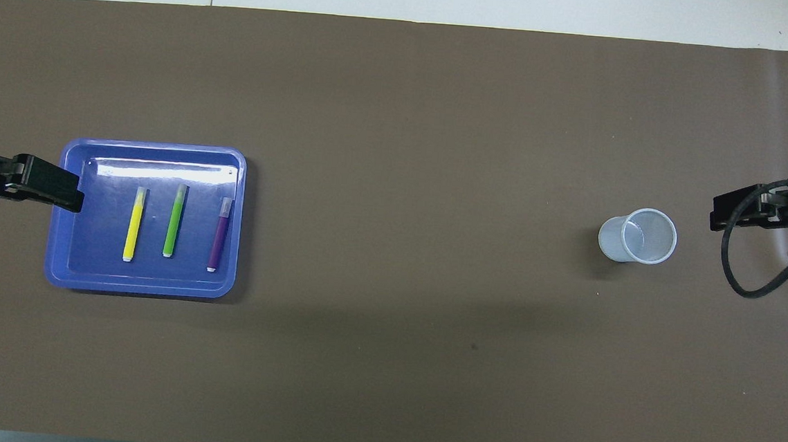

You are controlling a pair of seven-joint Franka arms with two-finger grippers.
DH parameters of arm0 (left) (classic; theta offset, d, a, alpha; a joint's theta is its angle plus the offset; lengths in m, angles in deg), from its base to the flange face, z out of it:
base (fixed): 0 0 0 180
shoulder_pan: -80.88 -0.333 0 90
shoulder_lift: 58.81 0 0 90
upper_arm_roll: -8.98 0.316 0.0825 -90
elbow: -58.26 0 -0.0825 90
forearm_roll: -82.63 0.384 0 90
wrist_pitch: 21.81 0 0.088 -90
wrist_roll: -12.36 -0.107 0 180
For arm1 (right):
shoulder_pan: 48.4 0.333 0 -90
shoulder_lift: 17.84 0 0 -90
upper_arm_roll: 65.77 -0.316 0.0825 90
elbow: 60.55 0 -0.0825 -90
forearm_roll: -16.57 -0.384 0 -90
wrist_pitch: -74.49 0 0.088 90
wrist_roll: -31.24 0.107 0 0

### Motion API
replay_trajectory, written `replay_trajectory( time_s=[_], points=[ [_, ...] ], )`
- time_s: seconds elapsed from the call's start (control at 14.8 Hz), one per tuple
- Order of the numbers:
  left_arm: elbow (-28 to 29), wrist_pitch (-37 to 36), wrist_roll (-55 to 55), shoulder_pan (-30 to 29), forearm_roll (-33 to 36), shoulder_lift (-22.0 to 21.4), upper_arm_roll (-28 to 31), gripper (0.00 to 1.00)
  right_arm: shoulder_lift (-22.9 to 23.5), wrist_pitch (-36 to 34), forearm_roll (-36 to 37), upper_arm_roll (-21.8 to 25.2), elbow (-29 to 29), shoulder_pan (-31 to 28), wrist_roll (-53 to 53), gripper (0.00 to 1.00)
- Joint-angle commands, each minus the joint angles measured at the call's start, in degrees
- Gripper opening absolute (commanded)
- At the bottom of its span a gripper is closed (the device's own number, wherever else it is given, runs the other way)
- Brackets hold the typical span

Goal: Transfer and insert pens with both arms

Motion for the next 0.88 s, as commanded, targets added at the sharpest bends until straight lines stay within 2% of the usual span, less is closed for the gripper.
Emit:
replay_trajectory(
  time_s=[0.0, 0.68, 0.81],
  points=[
    [0.7, 1.4, 0.0, 0.3, -0.4, -0.4, 0.1, 1.0, -0.5, 1.0, -0.8, -0.2, 0.9, -0.3, -0.1, 1.0],
    [1.4, 3.1, 0.5, -0.1, -0.5, -0.6, 0.0, 1.0, -0.5, 0.9, -0.9, -0.2, 1.0, -0.3, -0.2, 1.0],
    [4.3, 5.7, 0.7, -0.7, -0.8, -2.0, 0.2, 1.0, -0.6, 0.8, -0.9, -0.2, 1.0, -0.3, -0.3, 1.0]
  ],
)
